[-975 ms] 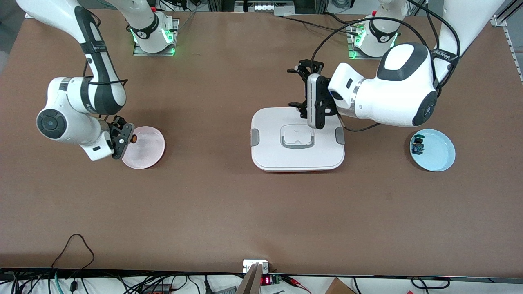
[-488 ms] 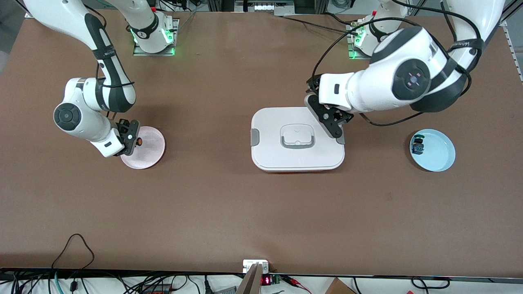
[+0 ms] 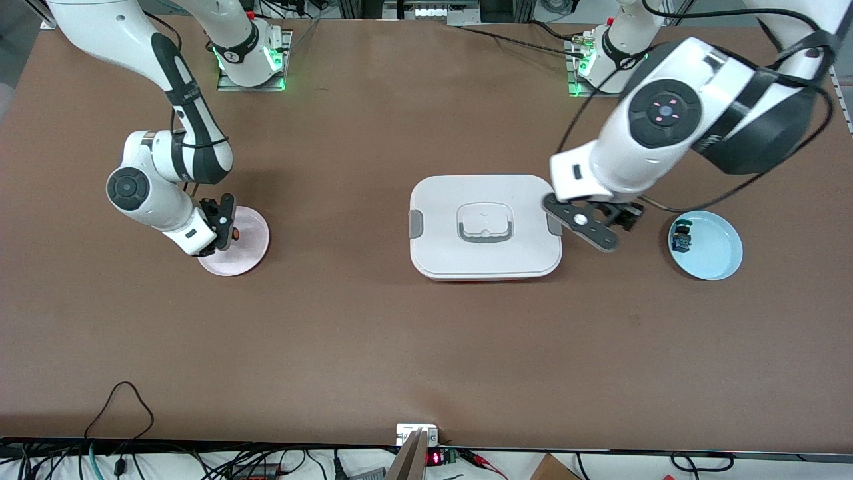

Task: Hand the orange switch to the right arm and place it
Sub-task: 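Carry the switch with the right gripper onto the white plate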

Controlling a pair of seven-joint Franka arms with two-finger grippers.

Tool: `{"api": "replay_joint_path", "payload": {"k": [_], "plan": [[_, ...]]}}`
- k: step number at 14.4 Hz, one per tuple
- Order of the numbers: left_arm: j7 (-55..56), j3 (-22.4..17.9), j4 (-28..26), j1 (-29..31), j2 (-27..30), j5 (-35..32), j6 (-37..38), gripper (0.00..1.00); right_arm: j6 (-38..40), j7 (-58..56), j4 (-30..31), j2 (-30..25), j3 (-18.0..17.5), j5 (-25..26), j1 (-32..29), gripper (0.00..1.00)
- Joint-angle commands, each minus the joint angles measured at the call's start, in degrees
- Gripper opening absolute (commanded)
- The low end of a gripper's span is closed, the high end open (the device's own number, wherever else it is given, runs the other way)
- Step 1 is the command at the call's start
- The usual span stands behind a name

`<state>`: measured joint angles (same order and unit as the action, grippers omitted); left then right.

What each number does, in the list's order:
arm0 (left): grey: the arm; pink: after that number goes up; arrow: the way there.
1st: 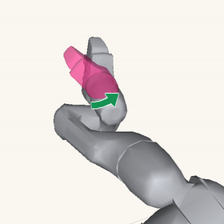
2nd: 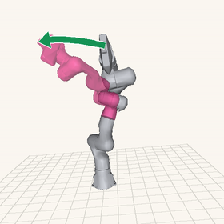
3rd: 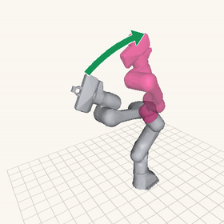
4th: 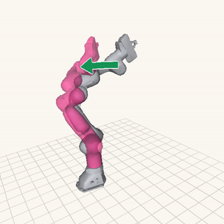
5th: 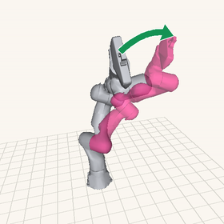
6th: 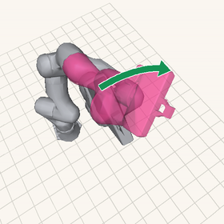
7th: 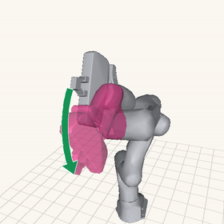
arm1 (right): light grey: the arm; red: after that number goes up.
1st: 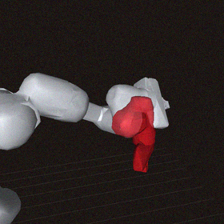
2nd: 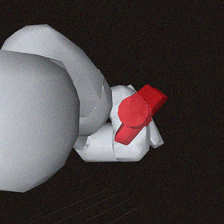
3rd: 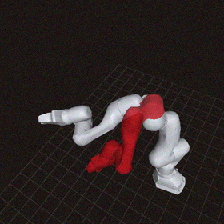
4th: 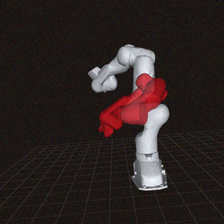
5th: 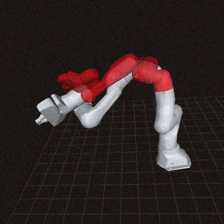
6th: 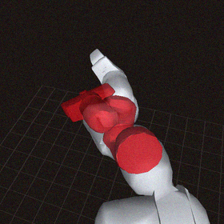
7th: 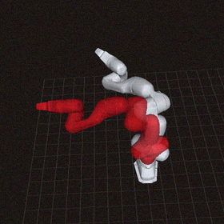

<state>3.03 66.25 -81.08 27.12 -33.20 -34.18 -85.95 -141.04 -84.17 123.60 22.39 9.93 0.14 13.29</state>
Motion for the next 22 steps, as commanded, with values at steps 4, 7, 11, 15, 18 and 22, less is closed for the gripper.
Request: {"api": "replay_joint_path", "payload": {"k": [4, 7, 11, 15, 18, 22], "plan": [[3.1, -3.0, 11.9, 1.9, -2.3, -1.6, 1.2, 1.00, -2.9, -0.6, 0.6, 0.7, 0.0, 0.6, 1.3, 0.00], [17.3, -2.4, 12.6, 2.2, -2.0, -0.4, 5.2, 1.00, -2.8, -0.6, 1.4, 0.7, 0.0, 0.6, 1.1, 0.00], [22.7, -5.5, 12.0, 2.3, 2.8, 4.7, 5.5, 1.00, -2.3, 0.5, 1.7, 0.7, 0.0, 0.0, 0.5, 0.44], [12.9, -30.2, 1.5, -2.0, 18.4, 27.7, -1.7, 1.00, 2.1, 1.6, 0.2, -3.1, -0.1, -0.3, 0.8, 1.00], [7.3, -46.7, -4.6, -11.3, 24.5, 34.4, -5.6, 1.00, 9.5, 3.2, -4.3, -6.0, -0.1, -1.8, 0.8, 1.00], [4.1, -67.9, -13.6, -27.1, 31.9, 35.1, -6.7, 1.00, 10.0, 4.0, -9.9, -7.3, 0.0, -2.8, 1.0, 1.00]]}}
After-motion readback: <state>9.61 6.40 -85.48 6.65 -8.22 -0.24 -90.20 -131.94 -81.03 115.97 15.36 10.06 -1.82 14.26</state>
